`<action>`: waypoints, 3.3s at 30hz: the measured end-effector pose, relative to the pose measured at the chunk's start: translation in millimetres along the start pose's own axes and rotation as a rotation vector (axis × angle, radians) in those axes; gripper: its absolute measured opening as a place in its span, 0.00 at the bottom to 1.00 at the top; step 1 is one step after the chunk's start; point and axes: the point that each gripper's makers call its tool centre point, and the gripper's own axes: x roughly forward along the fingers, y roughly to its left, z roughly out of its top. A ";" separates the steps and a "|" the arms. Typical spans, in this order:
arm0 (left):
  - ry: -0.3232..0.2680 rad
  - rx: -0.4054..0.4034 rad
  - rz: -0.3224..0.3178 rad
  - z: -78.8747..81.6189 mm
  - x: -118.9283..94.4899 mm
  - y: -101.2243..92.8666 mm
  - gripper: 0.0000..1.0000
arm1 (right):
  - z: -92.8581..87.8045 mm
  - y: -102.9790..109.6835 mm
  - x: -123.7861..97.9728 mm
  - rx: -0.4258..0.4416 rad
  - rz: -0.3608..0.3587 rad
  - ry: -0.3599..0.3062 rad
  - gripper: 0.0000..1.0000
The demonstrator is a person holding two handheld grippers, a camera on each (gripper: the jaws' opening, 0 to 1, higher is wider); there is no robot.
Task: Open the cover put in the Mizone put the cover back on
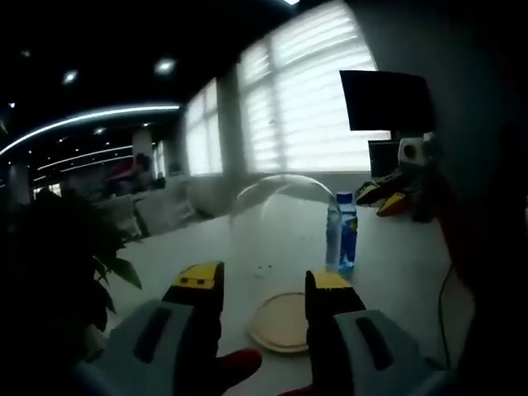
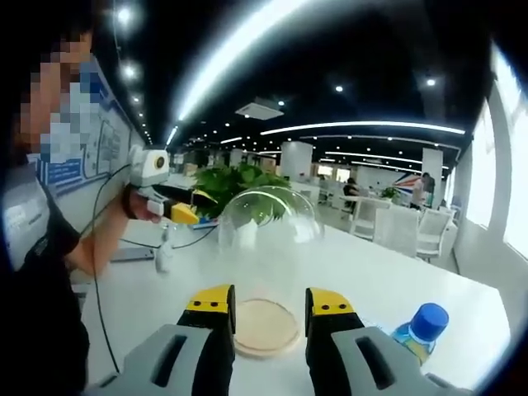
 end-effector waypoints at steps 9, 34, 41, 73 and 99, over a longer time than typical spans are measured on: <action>0.017 0.009 0.015 -4.8 3.0 3.4 0.34 | 0.4 -5.4 -4.9 0.000 -0.018 -0.004 0.28; 0.020 0.014 0.006 -6.2 3.6 6.1 0.36 | -10.5 -1.7 10.5 0.003 0.007 0.030 0.28; 0.012 0.000 -0.001 -5.5 3.5 6.8 0.38 | -9.4 -2.1 9.2 0.006 0.003 0.024 0.28; 0.017 -0.009 -0.024 -11.2 6.6 7.5 0.42 | -11.1 -9.5 11.8 0.048 0.006 0.004 0.32; -0.069 -0.070 -0.073 -5.6 11.7 10.4 0.43 | -3.3 -1.6 25.8 0.082 0.047 -0.046 0.35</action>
